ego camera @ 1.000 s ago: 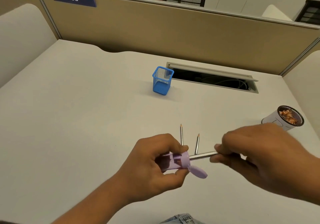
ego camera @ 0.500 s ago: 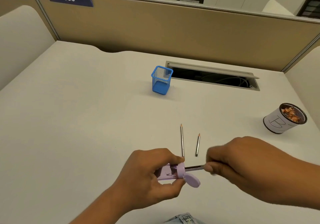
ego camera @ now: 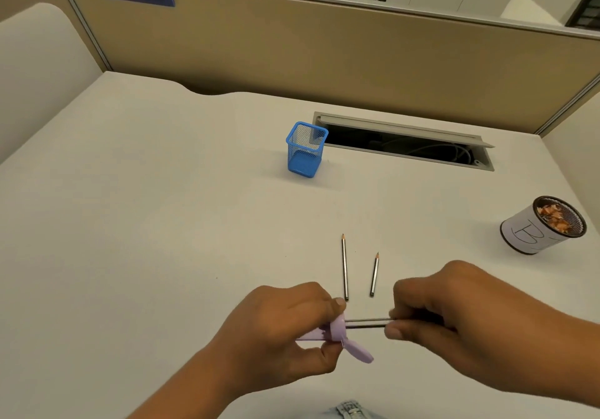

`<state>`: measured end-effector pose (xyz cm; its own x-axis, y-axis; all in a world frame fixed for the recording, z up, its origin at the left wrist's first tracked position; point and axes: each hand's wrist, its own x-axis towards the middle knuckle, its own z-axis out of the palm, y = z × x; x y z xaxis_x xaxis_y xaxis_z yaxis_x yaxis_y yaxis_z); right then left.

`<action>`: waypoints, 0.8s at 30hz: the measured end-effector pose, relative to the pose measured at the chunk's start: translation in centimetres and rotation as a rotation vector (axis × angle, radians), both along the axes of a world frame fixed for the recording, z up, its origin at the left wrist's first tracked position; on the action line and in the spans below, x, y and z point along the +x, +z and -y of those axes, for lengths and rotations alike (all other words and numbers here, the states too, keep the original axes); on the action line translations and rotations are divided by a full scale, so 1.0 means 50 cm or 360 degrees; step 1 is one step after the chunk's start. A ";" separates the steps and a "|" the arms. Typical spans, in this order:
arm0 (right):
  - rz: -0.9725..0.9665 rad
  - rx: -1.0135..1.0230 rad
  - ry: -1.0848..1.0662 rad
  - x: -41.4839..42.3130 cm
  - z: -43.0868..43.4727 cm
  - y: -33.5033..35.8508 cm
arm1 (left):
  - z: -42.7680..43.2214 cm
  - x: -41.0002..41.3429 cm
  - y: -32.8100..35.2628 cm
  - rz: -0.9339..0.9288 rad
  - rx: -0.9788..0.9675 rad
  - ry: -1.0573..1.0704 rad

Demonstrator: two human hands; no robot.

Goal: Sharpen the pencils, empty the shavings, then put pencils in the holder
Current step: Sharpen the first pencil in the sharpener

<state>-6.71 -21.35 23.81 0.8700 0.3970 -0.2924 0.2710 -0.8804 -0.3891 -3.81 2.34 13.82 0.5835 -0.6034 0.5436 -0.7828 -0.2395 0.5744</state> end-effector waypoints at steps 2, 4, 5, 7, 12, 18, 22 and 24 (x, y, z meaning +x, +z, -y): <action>-0.0329 0.0150 -0.0142 0.008 -0.001 -0.007 | -0.002 0.004 -0.008 0.0106 0.0026 -0.0038; -0.0565 0.0206 -0.0185 0.017 -0.002 -0.010 | -0.003 0.008 -0.013 0.0100 0.0039 -0.0059; -0.0627 0.0214 -0.0202 0.019 -0.002 -0.008 | -0.004 0.010 -0.013 0.0059 0.0040 -0.0058; -0.0677 0.0184 -0.0214 0.023 0.002 -0.006 | -0.006 0.013 -0.013 -0.0089 0.0014 -0.0044; -0.0631 0.0163 -0.0230 0.039 0.015 -0.009 | -0.015 0.024 -0.017 -0.0496 -0.0200 0.0108; -0.0621 0.0441 -0.0438 0.049 0.027 -0.025 | -0.013 0.037 -0.018 -0.0643 -0.0312 0.0325; -0.0575 0.0683 -0.0605 0.053 0.026 -0.050 | 0.000 0.035 -0.026 -0.0762 -0.0370 0.0414; -0.0478 0.0753 -0.0725 0.057 0.023 -0.076 | 0.008 0.033 -0.031 -0.0903 -0.0398 0.0459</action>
